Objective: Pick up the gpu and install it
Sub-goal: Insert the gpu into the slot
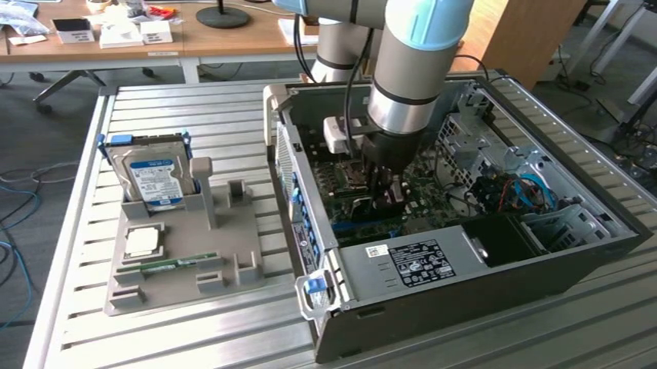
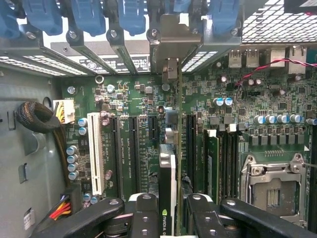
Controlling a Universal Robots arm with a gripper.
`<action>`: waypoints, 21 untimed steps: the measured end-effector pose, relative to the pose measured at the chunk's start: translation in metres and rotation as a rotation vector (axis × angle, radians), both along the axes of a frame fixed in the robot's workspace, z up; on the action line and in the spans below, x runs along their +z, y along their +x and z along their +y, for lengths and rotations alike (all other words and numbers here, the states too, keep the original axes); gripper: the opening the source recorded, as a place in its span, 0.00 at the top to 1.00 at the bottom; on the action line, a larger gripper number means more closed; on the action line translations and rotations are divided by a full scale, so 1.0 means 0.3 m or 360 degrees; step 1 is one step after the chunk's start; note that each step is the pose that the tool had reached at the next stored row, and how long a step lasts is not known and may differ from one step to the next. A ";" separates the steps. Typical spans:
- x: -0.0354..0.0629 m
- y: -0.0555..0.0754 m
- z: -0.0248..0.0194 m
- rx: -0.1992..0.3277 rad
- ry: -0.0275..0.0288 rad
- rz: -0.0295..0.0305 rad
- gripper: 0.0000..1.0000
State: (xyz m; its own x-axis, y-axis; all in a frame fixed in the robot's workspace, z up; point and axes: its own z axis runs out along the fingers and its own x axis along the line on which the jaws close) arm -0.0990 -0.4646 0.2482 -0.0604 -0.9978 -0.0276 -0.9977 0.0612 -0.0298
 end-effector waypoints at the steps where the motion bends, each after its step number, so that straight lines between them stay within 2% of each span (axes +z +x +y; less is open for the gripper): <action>1: 0.000 0.000 0.000 0.0004 0.00003 -0.00001 0.73; 7: 0.000 0.000 0.000 0.0033 0.00007 -0.00001 0.73; 21: -0.002 -0.003 0.002 0.0035 0.00006 -0.00002 0.73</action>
